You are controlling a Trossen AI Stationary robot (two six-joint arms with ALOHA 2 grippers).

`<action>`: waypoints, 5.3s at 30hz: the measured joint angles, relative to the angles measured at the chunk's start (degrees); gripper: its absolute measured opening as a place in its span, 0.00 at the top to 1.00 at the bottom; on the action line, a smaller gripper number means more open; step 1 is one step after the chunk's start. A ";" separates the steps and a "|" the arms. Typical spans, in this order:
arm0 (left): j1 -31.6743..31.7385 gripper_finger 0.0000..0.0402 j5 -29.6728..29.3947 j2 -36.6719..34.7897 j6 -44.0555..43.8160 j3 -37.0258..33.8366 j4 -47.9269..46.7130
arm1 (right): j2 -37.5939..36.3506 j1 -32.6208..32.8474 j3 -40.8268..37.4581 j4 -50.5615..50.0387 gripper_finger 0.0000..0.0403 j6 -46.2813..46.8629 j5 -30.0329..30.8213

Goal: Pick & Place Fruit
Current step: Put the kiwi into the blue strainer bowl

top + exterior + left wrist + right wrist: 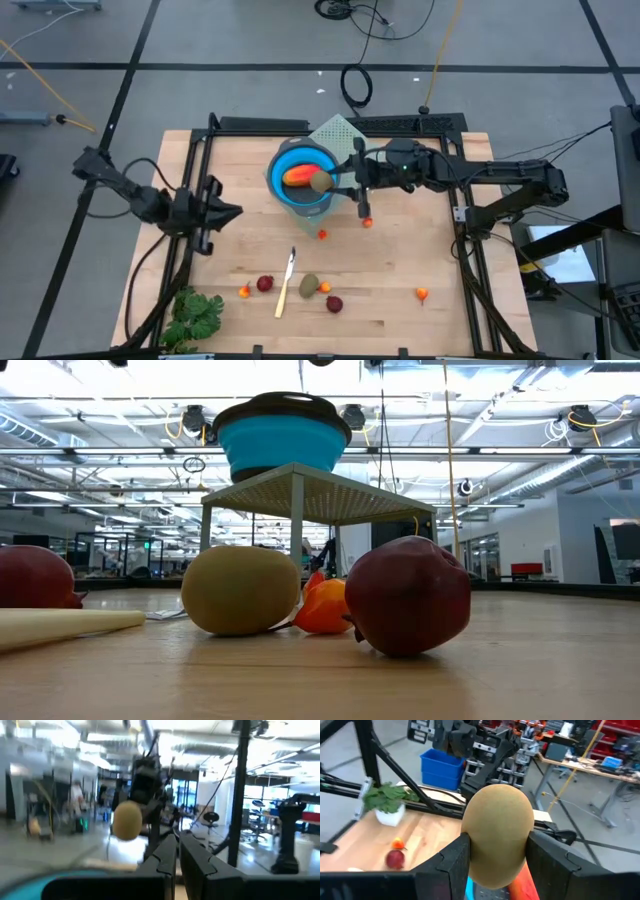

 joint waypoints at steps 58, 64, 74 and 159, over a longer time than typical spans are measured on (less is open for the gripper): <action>22.66 0.07 8.49 41.28 -2.56 43.74 -31.77 | 0.00 0.13 -0.09 0.10 0.59 4.16 -7.99; 23.60 0.10 10.16 41.28 -2.67 43.74 -31.75 | 0.00 0.15 -0.09 0.10 0.59 4.03 -7.99; 24.61 0.25 12.05 41.28 -1.40 43.71 -31.48 | 0.00 0.09 -0.09 0.11 0.59 4.03 -7.78; 25.13 0.56 5.04 33.85 -1.87 43.65 -50.03 | -1.51 0.15 -0.02 -6.26 0.73 7.48 -7.78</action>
